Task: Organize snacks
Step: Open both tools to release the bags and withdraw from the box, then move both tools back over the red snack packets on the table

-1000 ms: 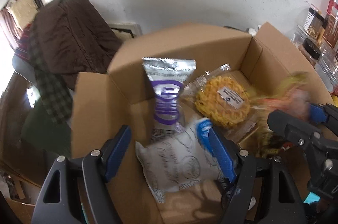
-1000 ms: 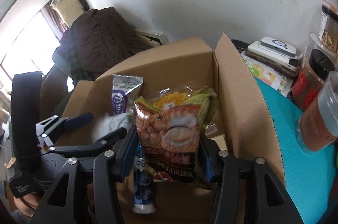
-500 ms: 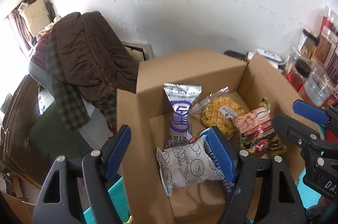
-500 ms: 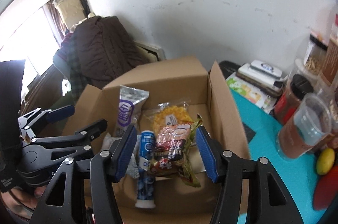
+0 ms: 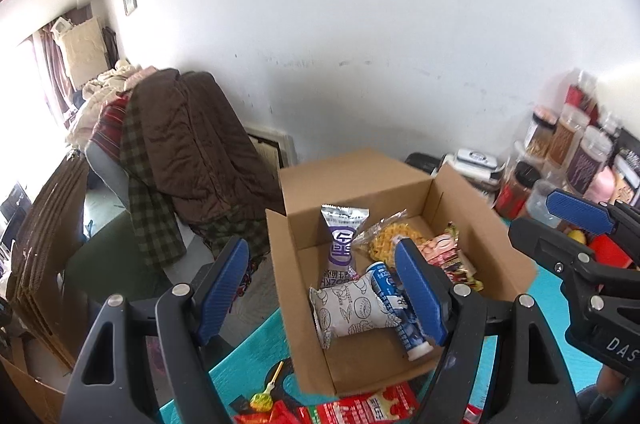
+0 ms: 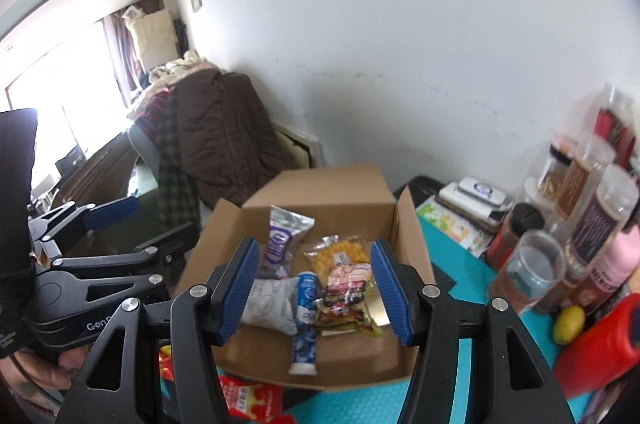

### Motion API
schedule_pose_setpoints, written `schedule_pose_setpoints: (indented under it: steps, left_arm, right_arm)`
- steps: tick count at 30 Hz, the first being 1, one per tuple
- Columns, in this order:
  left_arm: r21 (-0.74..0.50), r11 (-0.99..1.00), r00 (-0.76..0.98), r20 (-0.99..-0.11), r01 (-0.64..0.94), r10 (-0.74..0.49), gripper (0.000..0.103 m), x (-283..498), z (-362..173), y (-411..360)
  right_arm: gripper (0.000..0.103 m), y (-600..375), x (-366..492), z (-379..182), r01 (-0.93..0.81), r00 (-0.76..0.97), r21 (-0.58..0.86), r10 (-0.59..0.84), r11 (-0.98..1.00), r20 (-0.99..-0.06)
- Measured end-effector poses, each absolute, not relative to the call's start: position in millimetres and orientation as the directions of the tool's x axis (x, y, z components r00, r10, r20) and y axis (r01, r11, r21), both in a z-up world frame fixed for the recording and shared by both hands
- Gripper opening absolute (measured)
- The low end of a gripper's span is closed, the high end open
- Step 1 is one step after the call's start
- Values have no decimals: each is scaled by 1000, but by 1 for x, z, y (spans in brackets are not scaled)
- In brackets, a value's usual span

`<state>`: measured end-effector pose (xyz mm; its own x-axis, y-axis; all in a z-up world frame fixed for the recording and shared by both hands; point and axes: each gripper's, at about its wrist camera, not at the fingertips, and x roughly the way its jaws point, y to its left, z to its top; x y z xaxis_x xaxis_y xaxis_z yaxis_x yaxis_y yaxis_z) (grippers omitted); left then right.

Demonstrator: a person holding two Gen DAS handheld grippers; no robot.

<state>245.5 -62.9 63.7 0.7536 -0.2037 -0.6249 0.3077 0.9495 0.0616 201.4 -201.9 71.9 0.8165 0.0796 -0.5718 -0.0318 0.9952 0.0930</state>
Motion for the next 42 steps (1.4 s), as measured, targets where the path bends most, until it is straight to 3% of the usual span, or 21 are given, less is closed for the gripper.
schedule_pose_setpoints:
  steps: [11,23,26,42]
  left_arm:
    - [51,945,810,-531,324,-249,76,179,101,-39]
    - [42,924,809,-499,380,-310,76,119,106,-28]
    - [40,917,807,-493,396,-327,86,105,104,-26]
    - [21,883,757,-524,469,-390,87,60,73,-18]
  right_arm:
    - [64,-169,136,109,-69,869,27,73,997,-489]
    - [69,-158,71,114,-55,897,1,50,998,-439]
    - [71,-158,58,111,-48,898,2,44,999,-437]
    - [71,-160,8,69,-8,876,39,26,999,-481]
